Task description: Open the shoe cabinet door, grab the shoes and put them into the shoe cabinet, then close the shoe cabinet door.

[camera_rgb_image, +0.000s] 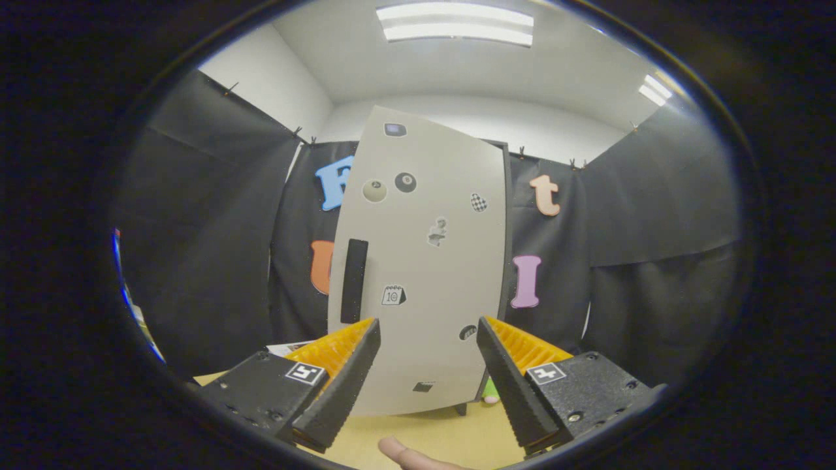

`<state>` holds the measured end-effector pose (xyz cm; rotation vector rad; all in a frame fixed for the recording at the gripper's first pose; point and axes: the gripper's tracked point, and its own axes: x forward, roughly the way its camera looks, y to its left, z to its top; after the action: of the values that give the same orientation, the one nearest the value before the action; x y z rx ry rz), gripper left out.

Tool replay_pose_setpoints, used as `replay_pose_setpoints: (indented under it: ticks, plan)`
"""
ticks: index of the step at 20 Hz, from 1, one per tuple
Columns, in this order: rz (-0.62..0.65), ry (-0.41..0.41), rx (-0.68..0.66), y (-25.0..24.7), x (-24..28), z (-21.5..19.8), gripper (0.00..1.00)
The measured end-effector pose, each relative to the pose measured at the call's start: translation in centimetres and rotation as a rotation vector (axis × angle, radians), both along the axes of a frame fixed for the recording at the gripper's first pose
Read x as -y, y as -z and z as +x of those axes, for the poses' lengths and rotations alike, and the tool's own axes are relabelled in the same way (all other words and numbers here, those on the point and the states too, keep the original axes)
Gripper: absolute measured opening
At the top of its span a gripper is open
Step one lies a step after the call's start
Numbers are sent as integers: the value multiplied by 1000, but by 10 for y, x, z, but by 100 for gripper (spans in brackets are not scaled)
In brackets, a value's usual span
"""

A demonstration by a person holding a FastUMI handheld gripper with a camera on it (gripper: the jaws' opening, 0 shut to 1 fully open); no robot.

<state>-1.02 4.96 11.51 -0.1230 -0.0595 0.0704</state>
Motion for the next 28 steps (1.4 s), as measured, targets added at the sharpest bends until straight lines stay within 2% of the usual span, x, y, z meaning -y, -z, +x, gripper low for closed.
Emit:
replay_pose_setpoints:
  ticks: [9,12,19,24,28]
  plan:
    - [63,23,9,7,20,-64,98]
    - [82,62,-2,12,32,-84,98]
    - [69,-50,-5,17,14,-124,98]
    - [38,11,20,21,31,-122,98]
    - [57,-12,-34,35,23,-115,98]
